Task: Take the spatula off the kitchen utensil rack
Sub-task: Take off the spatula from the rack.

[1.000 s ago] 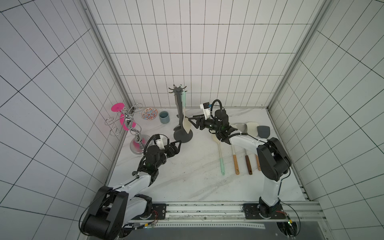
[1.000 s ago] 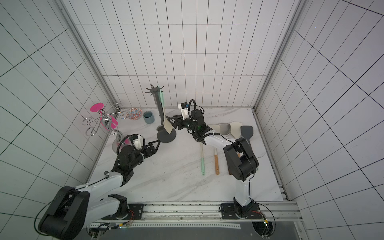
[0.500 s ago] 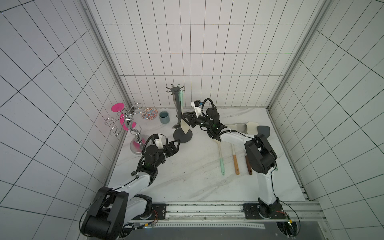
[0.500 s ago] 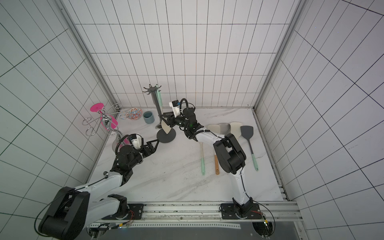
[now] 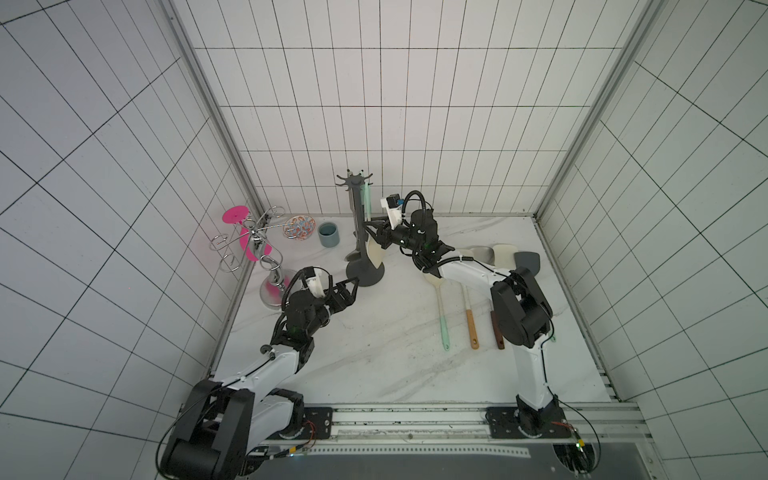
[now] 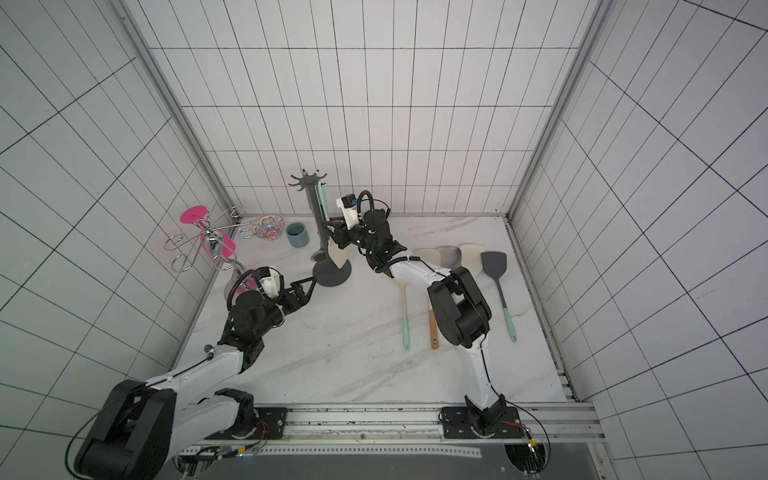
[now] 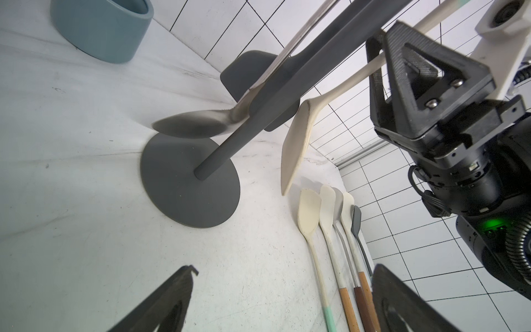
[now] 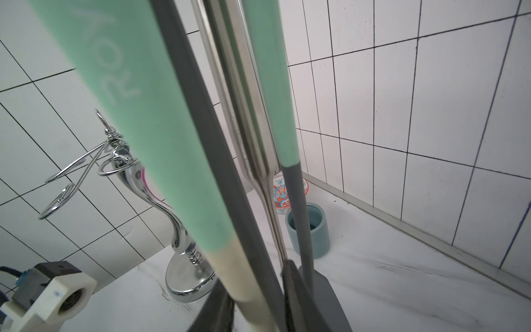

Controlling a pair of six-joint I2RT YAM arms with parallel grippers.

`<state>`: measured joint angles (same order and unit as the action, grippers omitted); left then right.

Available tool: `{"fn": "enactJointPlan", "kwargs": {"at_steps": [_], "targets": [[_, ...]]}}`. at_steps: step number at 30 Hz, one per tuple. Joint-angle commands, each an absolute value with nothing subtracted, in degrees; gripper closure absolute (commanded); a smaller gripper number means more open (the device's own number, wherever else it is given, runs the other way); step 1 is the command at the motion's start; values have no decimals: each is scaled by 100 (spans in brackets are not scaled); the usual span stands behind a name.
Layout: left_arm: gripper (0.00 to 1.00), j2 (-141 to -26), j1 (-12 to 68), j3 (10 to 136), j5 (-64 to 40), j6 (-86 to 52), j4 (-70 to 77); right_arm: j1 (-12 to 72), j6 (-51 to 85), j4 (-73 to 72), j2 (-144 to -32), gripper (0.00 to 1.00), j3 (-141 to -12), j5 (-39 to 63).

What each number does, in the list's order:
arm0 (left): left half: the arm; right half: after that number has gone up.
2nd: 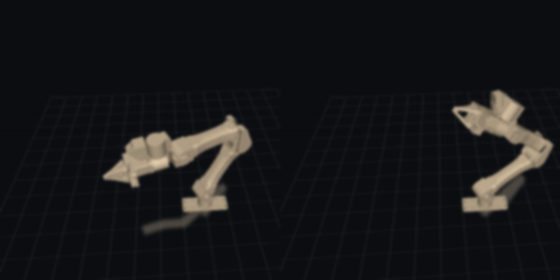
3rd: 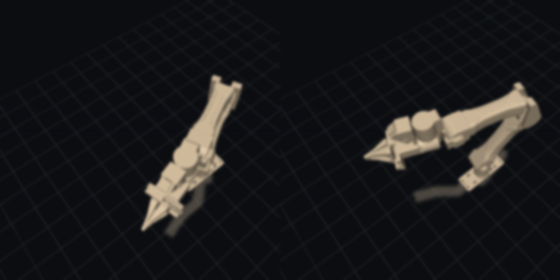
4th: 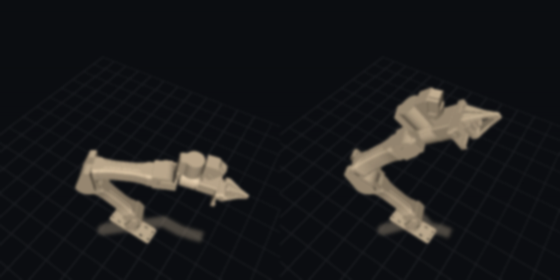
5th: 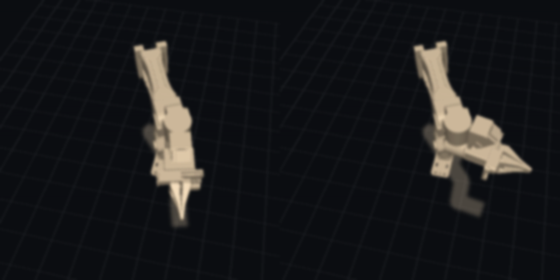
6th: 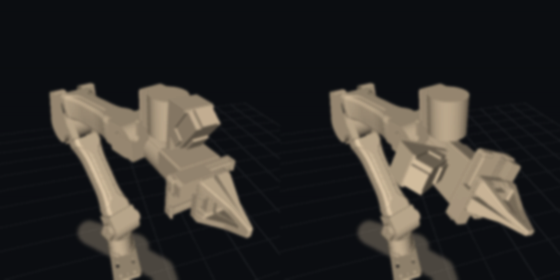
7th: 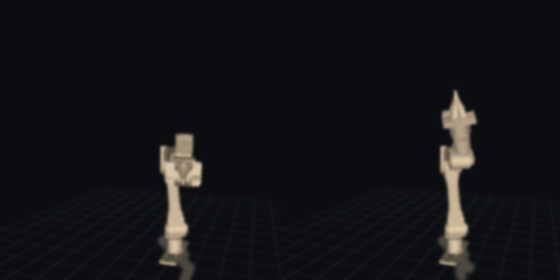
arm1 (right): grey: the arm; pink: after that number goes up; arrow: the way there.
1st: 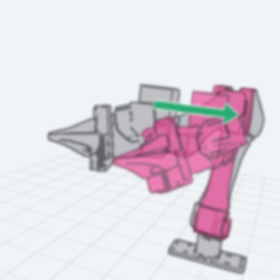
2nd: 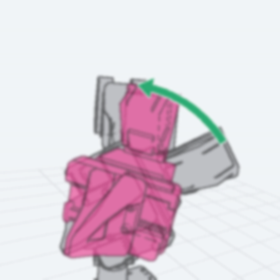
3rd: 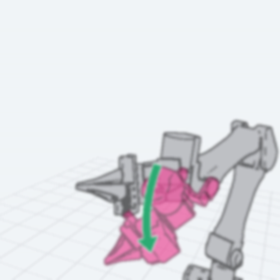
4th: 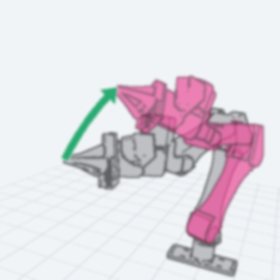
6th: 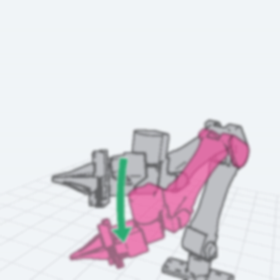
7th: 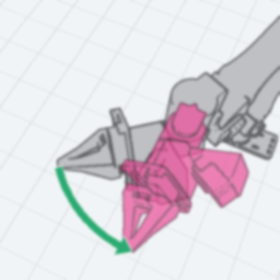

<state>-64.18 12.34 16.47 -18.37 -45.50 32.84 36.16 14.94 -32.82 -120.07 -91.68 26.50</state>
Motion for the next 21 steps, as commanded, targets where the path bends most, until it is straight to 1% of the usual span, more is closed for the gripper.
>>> {"fn": "enactJointPlan", "kwargs": {"at_steps": [1,4,9,12,15,21], "targets": [[2,-6303,1203,1582,-1875,-4597,3452,3670,1277,-3238,-12004,79,-9610,2540],[2,-6269,1187,1573,-1877,-4601,3444,3667,1145,-3107,-11910,85,-9620,2505],[2,-6215,1171,1556,-1875,-4607,3445,3733,771,-2821,-11664,100,-9617,2312],[2,-6172,1169,1541,-1867,-4611,3445,3826,457,-2630,-11483,100,-9583,2083],[2,-6129,1166,1524,-1855,-4599,3445,3937,216,-2374,-11270,100,-9556,1582],[2,-6078,1154,1508,-1842,-4597,3445,3966,350,-2321,-10942,100,-9332,792]]}}
